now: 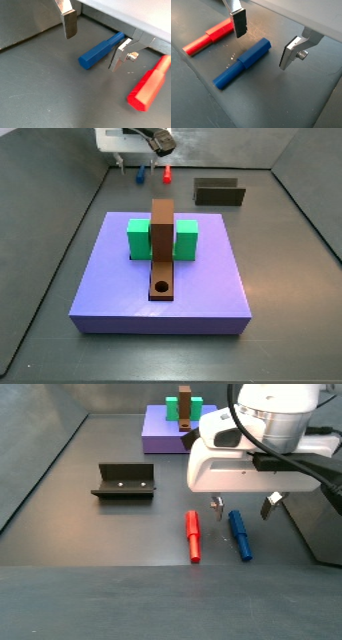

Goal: Pick up the blue object. Move up. Place the blue object on the fixture. Regrasp the blue object. Move to above the board. Insert the blue object.
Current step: Pick up the blue object.

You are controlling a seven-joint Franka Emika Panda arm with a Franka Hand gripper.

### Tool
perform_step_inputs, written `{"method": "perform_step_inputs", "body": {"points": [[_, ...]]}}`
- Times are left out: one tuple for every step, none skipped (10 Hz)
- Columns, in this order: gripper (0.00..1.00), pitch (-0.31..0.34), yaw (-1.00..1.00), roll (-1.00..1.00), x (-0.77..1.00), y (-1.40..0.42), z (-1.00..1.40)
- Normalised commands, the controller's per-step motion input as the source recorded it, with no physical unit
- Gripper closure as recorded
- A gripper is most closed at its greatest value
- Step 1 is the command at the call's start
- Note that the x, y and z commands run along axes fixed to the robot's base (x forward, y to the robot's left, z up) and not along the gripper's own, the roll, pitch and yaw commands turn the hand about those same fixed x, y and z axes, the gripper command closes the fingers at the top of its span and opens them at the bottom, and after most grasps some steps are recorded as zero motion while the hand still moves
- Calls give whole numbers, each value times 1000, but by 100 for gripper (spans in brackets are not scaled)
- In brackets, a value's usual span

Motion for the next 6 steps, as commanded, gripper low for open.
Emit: {"method": "perform_step_inputs", "body": {"points": [[0,-127,0,-193,-37,26,-209],[0,-91,0,-217,0,60,-114],[0,-90,0,-216,0,51,-146],[0,-130,0,-256,0,86,-237],[0,-130,0,-263,0,86,-234],[0,-123,0,-271,0,100,-260]]}}
